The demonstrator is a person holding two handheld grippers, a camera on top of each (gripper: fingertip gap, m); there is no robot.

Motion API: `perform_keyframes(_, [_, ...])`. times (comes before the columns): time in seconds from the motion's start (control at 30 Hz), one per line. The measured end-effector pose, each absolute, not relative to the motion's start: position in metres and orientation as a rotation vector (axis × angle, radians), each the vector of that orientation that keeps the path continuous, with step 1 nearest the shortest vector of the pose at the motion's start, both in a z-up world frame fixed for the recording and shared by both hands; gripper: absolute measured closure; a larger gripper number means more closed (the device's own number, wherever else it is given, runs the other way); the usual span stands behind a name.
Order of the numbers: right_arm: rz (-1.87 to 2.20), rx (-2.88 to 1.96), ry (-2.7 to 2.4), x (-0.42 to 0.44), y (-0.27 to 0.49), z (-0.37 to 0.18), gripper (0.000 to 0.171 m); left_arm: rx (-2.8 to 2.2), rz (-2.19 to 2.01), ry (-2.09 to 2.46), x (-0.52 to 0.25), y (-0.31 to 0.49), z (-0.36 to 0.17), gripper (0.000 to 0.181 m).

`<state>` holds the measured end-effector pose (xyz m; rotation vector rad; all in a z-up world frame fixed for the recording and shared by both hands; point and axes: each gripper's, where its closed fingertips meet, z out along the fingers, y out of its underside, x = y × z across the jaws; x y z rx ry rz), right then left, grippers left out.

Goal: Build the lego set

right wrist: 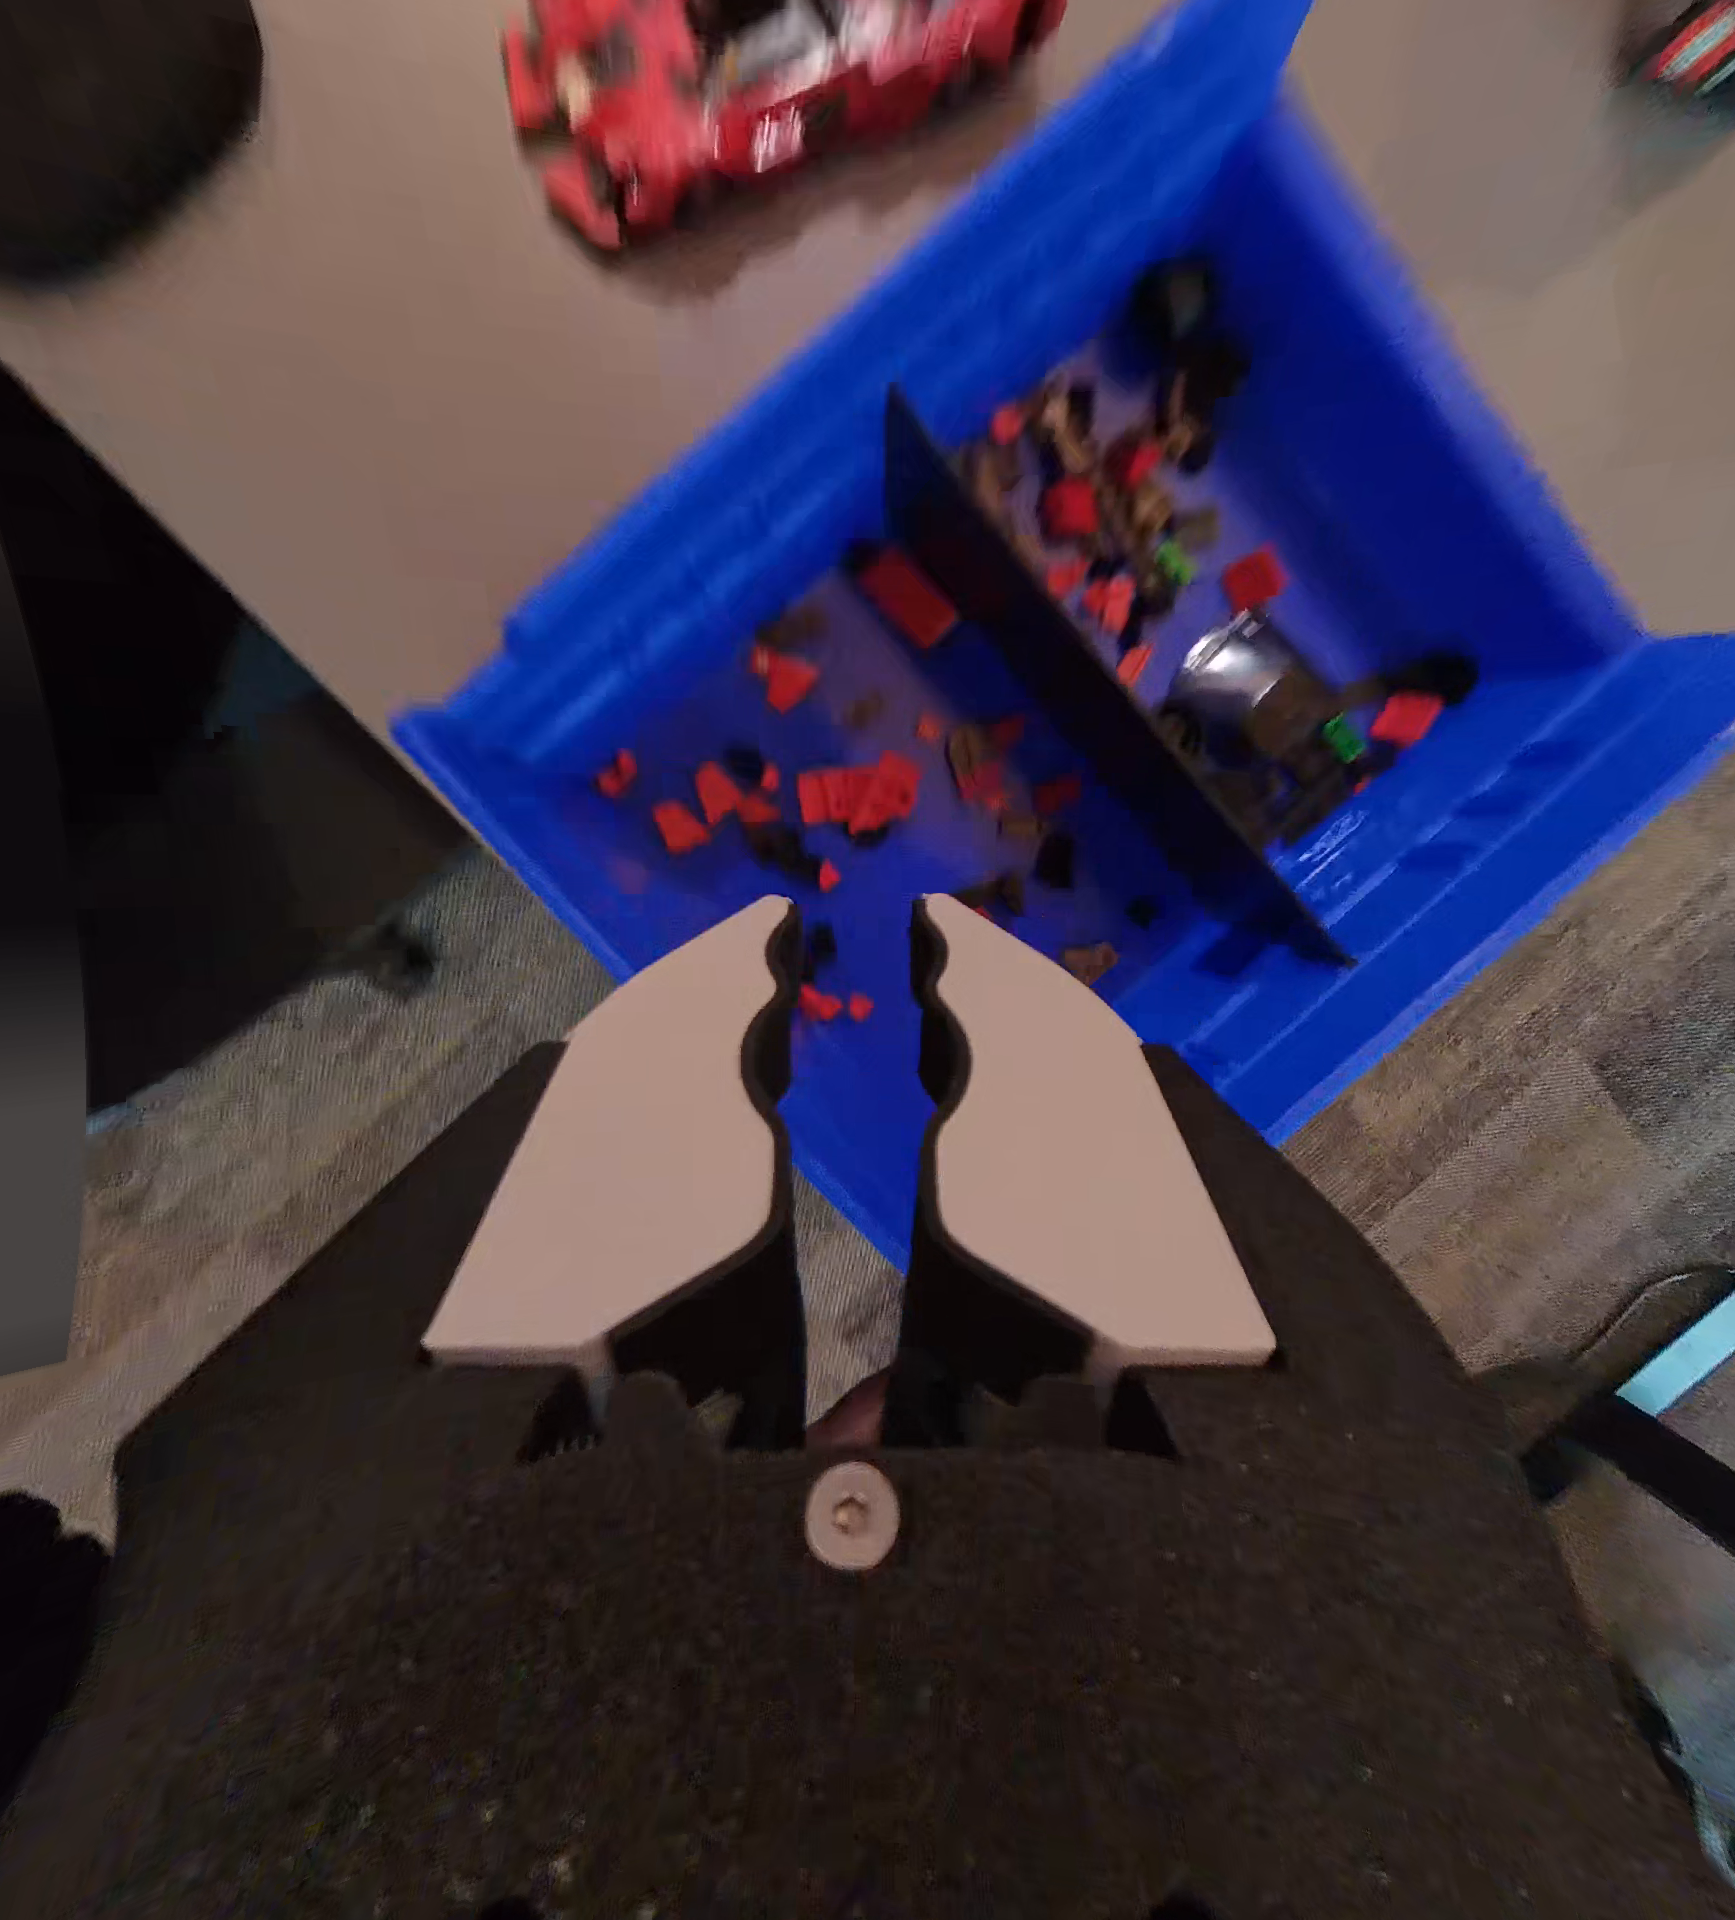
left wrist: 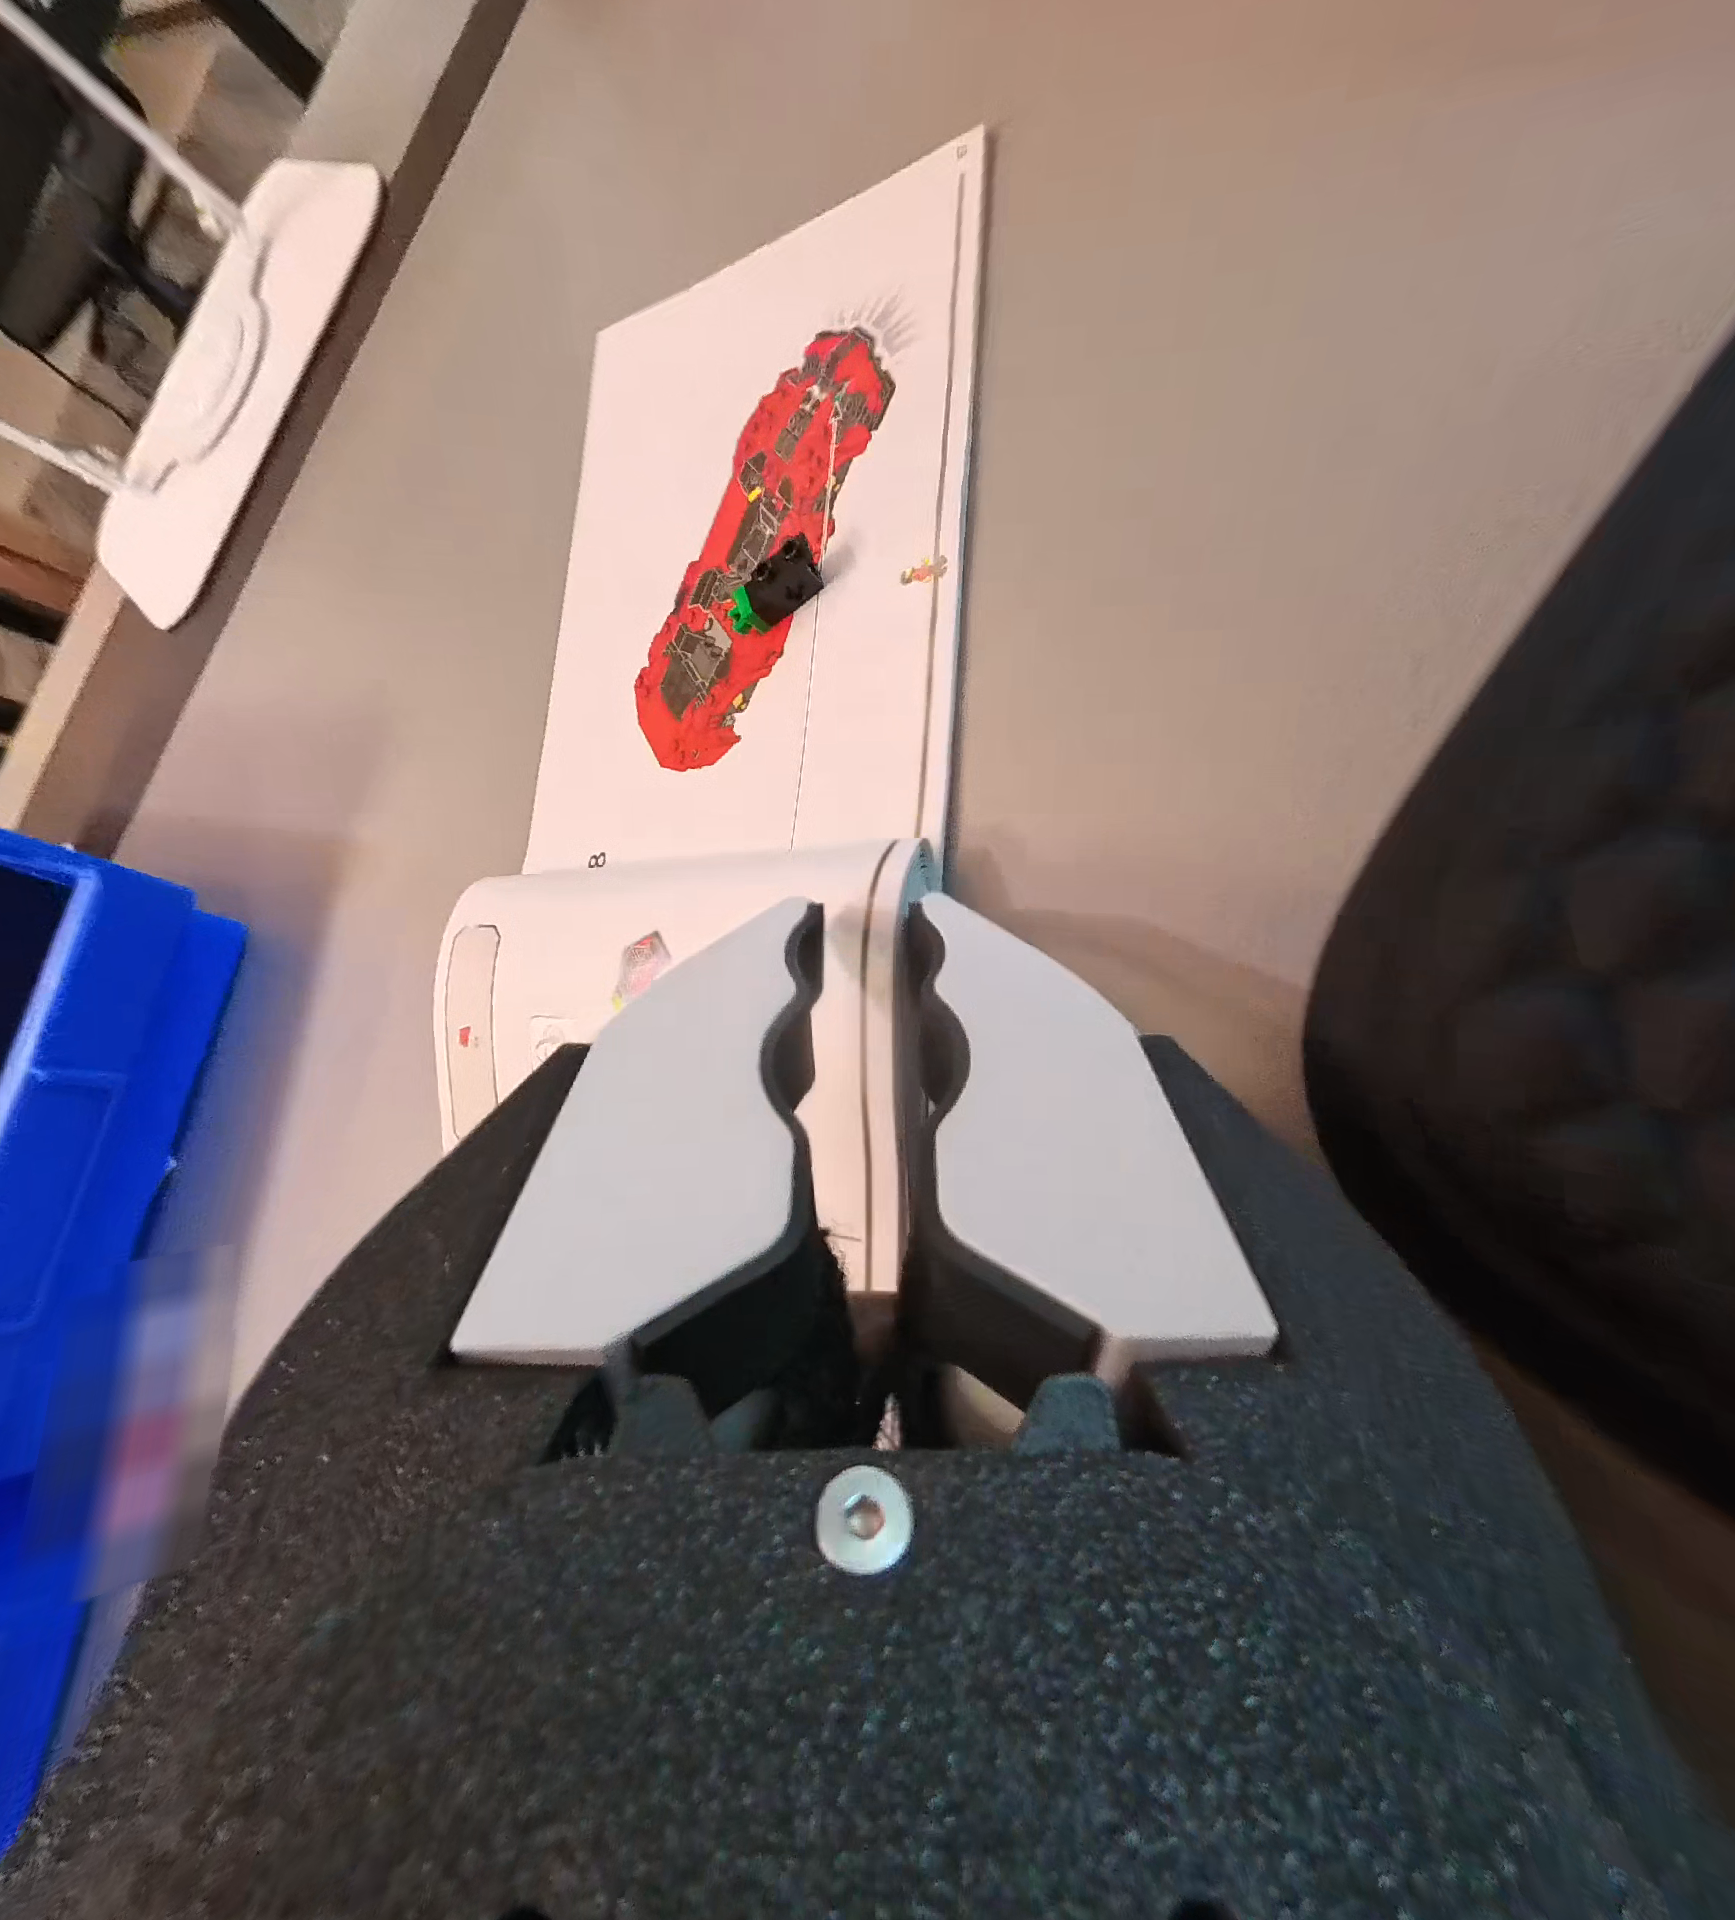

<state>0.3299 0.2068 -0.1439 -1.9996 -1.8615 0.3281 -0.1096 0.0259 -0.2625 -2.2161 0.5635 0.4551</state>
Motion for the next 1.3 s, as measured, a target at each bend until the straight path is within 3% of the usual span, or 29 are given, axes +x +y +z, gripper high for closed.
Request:
perform_keyframes(0.33, [0.309,-2.068,-2.136,0.327,0.242,-0.233,0.151,-2.232,0.103,0.277,-0.107,0.024,-0.231,0.168])
perform_keyframes(0.5, [-0.099,-2.432,-1.635,0.367,0.294,-0.24,0.16,-2.164,0.028,0.158,-0.117,0.024,-0.215,0.168])
perform_keyframes(0.67, [0.063,-2.402,-1.542,0.357,0.285,-0.237,0.154,-2.155,0.067,0.129,-0.132,0.027,-0.211,0.168])
perform_keyframes(0.83, [0.428,-2.154,-1.994,0.326,0.229,-0.24,0.156,-2.128,0.067,0.143,-0.136,0.036,-0.207,0.169])
perform_keyframes(1.0, [0.428,-2.055,-2.296,0.323,0.207,-0.256,0.154,-2.115,0.038,0.125,-0.137,0.042,-0.204,0.169])
perform_keyframes(1.3, [0.578,-1.951,-2.404,0.318,0.198,-0.257,0.165,-2.114,0.065,0.107,-0.144,0.045,-0.202,0.169])
